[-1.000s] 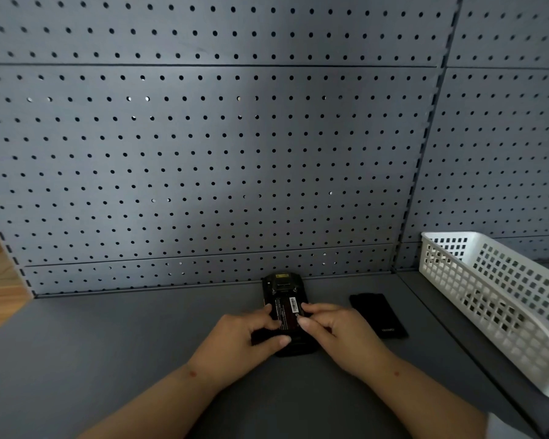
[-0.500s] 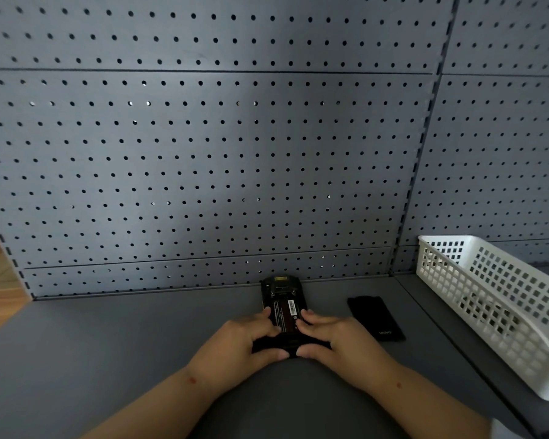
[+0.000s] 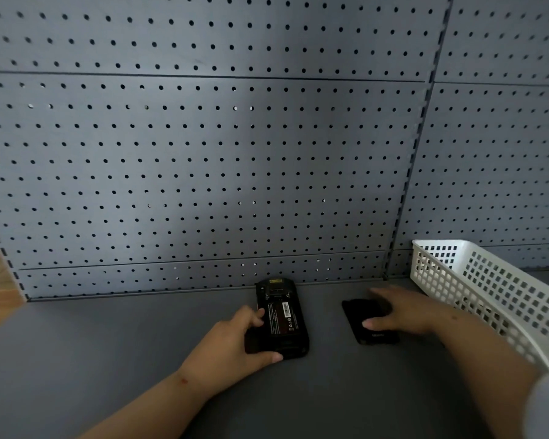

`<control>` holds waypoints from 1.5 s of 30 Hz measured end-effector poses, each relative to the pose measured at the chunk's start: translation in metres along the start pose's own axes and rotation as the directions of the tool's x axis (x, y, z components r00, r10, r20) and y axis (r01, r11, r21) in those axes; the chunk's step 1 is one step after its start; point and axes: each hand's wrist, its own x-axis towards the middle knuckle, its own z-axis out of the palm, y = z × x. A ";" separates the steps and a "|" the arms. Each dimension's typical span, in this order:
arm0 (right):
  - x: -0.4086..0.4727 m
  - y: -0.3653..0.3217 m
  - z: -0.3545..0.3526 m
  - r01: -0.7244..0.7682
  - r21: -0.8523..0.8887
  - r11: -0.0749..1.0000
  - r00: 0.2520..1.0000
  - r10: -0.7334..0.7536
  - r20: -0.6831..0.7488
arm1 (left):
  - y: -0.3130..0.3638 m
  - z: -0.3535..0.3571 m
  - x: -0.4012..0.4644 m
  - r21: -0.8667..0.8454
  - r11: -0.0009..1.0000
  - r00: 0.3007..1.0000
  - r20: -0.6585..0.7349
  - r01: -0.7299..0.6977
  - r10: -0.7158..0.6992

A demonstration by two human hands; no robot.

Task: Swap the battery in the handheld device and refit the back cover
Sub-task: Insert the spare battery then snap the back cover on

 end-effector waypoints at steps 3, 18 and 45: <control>0.008 0.004 -0.001 -0.024 -0.032 0.999 1.000 0.024 0.002 | 0.003 -0.001 0.001 -0.008 1.000 1.000 0.024 0.009 -0.009; 0.020 0.002 -0.007 0.014 -0.023 1.000 0.997 -0.012 0.071 | -0.001 0.000 0.005 -0.089 0.996 0.997 0.076 -0.026 0.032; 0.022 -0.025 0.001 0.162 0.717 0.678 0.985 -0.067 -0.159 | 0.002 0.002 0.007 -0.003 0.999 0.996 -0.081 0.043 -0.043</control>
